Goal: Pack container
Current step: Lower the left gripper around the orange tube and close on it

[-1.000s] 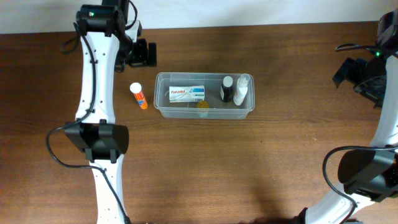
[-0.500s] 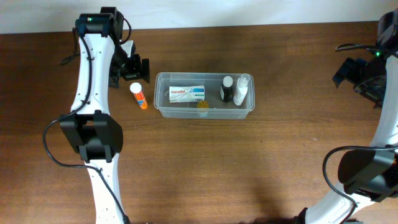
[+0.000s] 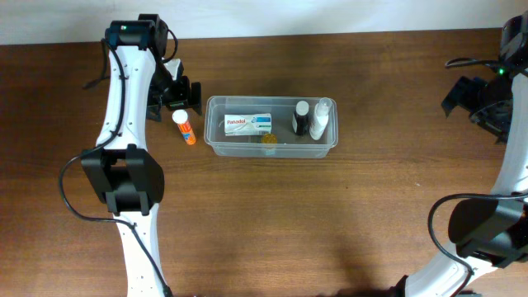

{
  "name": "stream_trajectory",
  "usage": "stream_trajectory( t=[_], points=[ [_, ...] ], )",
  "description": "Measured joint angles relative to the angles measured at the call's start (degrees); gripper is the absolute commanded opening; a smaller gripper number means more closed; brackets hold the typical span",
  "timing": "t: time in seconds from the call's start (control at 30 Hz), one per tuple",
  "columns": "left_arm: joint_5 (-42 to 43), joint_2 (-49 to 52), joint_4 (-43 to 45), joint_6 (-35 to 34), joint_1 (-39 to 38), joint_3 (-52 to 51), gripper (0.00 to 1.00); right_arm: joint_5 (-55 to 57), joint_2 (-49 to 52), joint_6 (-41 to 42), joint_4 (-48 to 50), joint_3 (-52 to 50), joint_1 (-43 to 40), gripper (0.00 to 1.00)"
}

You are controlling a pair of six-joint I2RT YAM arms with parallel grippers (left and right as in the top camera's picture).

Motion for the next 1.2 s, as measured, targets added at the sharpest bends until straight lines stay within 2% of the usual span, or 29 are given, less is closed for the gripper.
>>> stream_trajectory(
  t=[1.0, 1.2],
  points=[
    [-2.6, 0.0, 0.0, 0.0, 0.0, -4.1, 0.99, 0.0, 0.0, 0.0, 0.0, 0.0, 0.0, 0.98],
    [-2.8, 0.0, 0.0, 0.0, 0.0, -4.1, 0.92, 0.0, 0.0, 0.0, 0.0, 0.0, 0.0, 0.98]
  ],
)
